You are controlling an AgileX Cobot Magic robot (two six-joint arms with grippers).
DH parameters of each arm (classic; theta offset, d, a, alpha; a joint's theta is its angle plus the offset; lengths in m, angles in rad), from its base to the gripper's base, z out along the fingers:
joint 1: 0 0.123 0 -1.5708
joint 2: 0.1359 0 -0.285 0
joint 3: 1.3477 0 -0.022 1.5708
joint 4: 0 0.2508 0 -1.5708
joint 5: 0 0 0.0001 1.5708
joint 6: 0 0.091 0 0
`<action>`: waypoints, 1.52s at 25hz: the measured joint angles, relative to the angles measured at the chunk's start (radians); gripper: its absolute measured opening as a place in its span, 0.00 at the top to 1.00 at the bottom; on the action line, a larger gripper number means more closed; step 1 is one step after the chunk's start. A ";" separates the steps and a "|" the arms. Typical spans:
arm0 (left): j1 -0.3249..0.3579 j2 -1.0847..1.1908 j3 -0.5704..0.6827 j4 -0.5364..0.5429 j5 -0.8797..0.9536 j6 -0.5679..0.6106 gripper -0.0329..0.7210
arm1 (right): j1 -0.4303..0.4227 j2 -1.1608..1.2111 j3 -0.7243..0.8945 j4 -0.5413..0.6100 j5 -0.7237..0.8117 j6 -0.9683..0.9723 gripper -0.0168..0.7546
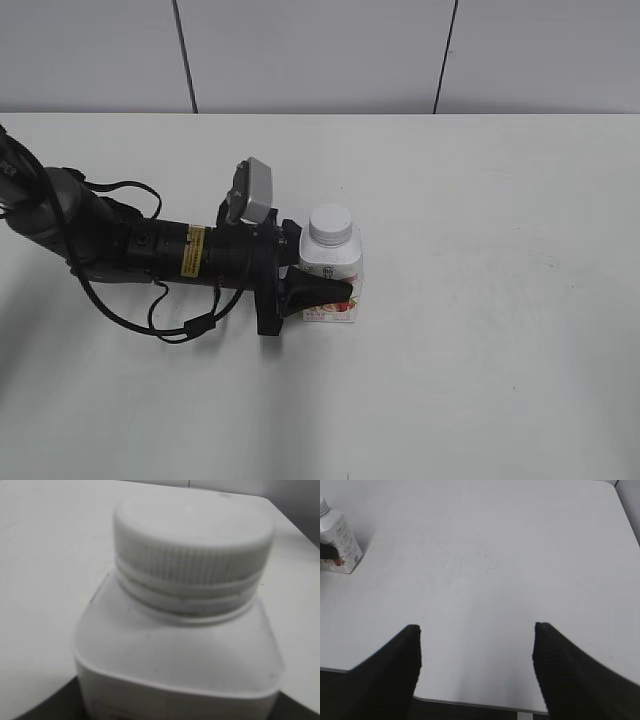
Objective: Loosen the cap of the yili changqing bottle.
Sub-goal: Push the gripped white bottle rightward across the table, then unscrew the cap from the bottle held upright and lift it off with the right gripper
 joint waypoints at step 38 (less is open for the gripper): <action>0.000 0.000 0.000 -0.017 0.005 -0.004 0.46 | 0.000 1.095 -0.425 0.134 -0.057 -0.025 0.26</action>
